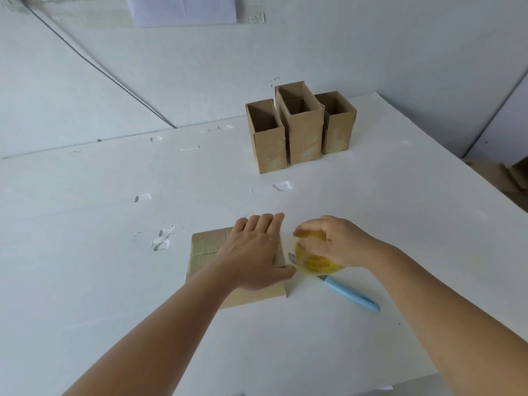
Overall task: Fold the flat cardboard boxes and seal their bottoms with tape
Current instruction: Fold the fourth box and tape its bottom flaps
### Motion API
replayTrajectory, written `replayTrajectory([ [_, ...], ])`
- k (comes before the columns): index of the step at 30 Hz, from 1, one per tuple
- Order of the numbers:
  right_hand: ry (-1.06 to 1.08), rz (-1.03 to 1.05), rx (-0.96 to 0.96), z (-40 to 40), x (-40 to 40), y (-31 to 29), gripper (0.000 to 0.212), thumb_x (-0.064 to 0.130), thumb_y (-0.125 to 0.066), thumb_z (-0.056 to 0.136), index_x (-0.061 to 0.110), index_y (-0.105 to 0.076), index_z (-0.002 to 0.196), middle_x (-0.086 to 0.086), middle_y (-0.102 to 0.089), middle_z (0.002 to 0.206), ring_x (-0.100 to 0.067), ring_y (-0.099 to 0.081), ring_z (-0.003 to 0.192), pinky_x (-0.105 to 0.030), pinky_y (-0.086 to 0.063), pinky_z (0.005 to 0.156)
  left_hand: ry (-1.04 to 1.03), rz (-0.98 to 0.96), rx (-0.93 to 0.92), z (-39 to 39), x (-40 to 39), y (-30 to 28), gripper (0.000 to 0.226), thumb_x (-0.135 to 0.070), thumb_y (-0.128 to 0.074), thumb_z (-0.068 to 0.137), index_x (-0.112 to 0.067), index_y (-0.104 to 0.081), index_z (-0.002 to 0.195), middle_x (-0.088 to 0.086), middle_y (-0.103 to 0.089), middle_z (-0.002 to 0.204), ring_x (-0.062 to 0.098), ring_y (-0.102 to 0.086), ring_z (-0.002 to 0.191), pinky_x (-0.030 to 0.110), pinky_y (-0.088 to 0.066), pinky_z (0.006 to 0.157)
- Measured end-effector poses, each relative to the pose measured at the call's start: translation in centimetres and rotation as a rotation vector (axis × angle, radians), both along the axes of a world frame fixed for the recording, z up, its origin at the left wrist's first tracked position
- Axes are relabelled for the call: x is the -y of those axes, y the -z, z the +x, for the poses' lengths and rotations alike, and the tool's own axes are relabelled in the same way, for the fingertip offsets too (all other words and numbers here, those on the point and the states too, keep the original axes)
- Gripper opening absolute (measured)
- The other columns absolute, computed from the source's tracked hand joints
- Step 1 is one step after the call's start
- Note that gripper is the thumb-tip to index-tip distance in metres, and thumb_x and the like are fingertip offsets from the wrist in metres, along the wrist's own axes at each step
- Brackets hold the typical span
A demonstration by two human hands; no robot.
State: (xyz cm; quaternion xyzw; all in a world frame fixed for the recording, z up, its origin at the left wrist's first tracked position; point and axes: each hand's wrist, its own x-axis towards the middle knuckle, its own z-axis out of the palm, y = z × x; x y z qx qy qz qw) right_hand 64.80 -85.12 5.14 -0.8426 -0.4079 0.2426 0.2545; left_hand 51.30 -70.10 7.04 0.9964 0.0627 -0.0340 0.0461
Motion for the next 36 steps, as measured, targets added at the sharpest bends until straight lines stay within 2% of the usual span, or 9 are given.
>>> replayTrajectory([
  [9, 0.021, -0.183, 0.137, -0.3, -0.4, -0.1, 0.038, 0.061, -0.048, 0.087, 0.044, -0.056, 0.12, 0.004, -0.055, 0.113, -0.022, -0.051, 0.109, -0.035, -0.036, 0.098, -0.022, -0.031, -0.041, 0.3, -0.2, -0.6, 0.093, -0.068, -0.051, 0.079, -0.02, -0.013, 0.149, -0.004, -0.028, 0.146, 0.017, -0.024, 0.134, 0.031, -0.015, 0.112],
  [13, 0.007, -0.159, 0.159, 0.0, -0.1, -0.8, 0.036, 0.061, -0.047, 0.088, 0.044, -0.055, 0.119, 0.005, -0.05, 0.108, -0.02, -0.05, 0.103, -0.036, -0.033, 0.098, -0.033, -0.1, -0.15, 0.4, -0.1, -1.7, 0.101, -0.081, -0.045, 0.073, -0.021, -0.015, 0.148, -0.005, -0.027, 0.144, 0.017, -0.024, 0.135, 0.032, -0.015, 0.112],
  [16, -0.02, -0.177, 0.189, 0.2, 0.3, -1.2, 0.035, 0.06, -0.041, 0.091, 0.044, -0.054, 0.12, 0.003, -0.05, 0.105, -0.02, -0.049, 0.1, -0.039, -0.032, 0.1, -0.098, -0.163, -0.189, 1.7, -0.1, -2.8, 0.076, -0.072, -0.029, 0.086, -0.021, -0.031, 0.142, -0.002, -0.037, 0.138, 0.018, -0.032, 0.129, 0.034, -0.021, 0.107],
  [20, -0.058, -0.137, 0.221, 0.0, 0.6, -1.0, 0.034, 0.041, -0.029, 0.1, 0.039, -0.051, 0.126, 0.006, -0.047, 0.093, -0.016, -0.05, 0.098, -0.041, -0.031, 0.101, 0.017, -0.038, -0.233, 5.5, 0.3, -3.7, 0.046, -0.043, -0.043, 0.097, -0.025, -0.04, 0.139, 0.0, -0.045, 0.135, 0.021, -0.037, 0.129, 0.038, -0.026, 0.107],
  [24, -0.001, -0.095, 0.194, -0.2, 0.7, -0.8, 0.031, 0.027, -0.026, 0.099, 0.019, -0.039, 0.126, 0.004, -0.055, 0.094, -0.019, -0.051, 0.089, -0.039, -0.031, 0.101, 0.051, -0.265, -0.405, 8.2, 1.0, -3.7, 0.038, -0.031, -0.059, 0.089, -0.027, -0.047, 0.125, -0.006, -0.061, 0.098, 0.017, -0.059, 0.098, 0.032, -0.047, 0.087],
  [27, 0.006, -0.1, 0.239, -0.4, 1.0, -0.6, 0.025, 0.025, -0.027, 0.097, 0.014, -0.037, 0.117, -0.002, -0.061, 0.093, -0.024, -0.056, 0.083, -0.042, -0.036, 0.095, 0.041, -0.348, -0.458, 9.2, 0.8, -3.3, 0.037, -0.028, -0.065, 0.084, -0.028, -0.052, 0.119, -0.009, -0.068, 0.077, 0.008, -0.066, 0.074, 0.026, -0.05, 0.075],
  [29, 0.009, -0.097, 0.262, -0.5, 1.2, -0.7, 0.028, 0.031, -0.023, 0.092, 0.015, -0.036, 0.11, -0.004, -0.062, 0.092, -0.026, -0.058, 0.082, -0.044, -0.038, 0.091, 0.032, -0.421, -0.493, 9.4, 0.6, -3.2, 0.033, -0.028, -0.066, 0.084, -0.03, -0.058, 0.115, -0.01, -0.072, 0.075, 0.003, -0.067, 0.067, 0.023, -0.048, 0.073],
  [32, 0.028, -0.041, 0.3, -0.7, 1.4, -0.8, 0.035, 0.036, -0.017, 0.084, 0.018, -0.036, 0.107, -0.003, -0.063, 0.094, -0.024, -0.058, 0.084, -0.042, -0.038, 0.092, 0.001, -0.493, -0.477, 9.3, 0.4, -2.9, 0.014, -0.025, -0.068, 0.082, -0.032, -0.068, 0.095, -0.01, -0.073, 0.075, -0.002, -0.064, 0.063, 0.023, -0.045, 0.072],
  [36, 0.09, 0.092, 0.324, -1.2, 1.9, -0.5, 0.036, 0.031, -0.043, 0.096, 0.017, -0.041, 0.128, 0.0, -0.053, 0.124, -0.019, -0.045, 0.112, -0.033, -0.03, 0.102, -0.072, -0.513, -0.398, 8.8, 0.0, -2.4, 0.011, -0.027, -0.068, 0.082, -0.029, -0.071, 0.092, -0.01, -0.072, 0.074, -0.003, -0.061, 0.059, 0.02, -0.046, 0.069],
])
